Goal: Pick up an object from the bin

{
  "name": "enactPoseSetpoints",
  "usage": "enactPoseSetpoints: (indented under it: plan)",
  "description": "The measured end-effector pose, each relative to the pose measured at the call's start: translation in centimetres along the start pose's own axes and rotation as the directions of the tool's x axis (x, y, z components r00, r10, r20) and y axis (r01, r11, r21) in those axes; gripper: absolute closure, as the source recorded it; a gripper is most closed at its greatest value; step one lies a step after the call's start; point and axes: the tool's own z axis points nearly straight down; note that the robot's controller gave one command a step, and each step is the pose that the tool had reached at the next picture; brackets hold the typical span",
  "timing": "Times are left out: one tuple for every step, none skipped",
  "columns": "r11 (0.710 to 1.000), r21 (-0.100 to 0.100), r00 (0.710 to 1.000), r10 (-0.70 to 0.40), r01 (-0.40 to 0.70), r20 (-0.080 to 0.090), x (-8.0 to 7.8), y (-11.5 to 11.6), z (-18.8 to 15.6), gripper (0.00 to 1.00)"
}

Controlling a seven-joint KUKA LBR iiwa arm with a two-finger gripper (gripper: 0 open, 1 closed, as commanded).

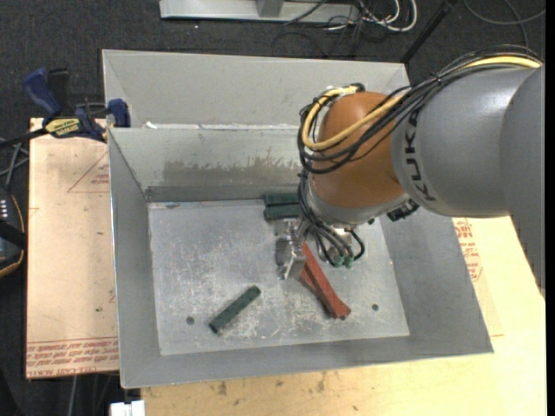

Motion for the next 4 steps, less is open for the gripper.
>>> enactPoseSetpoints:
  plan:
    - [1.000,-0.005,1.000,0.016,-0.016,0.001,-4.0,0.4,0.7,1.00]
    - [0.953,0.002,0.953,0.303,-0.303,-0.004,2.3,4.4,2.6,0.00]
    - [0.953,0.002,0.953,0.302,-0.302,-0.003,2.2,4.3,2.5,0.00]
    - [0.992,-0.005,0.992,0.125,-0.125,0.001,1.8,7.2,8.4,1.00]
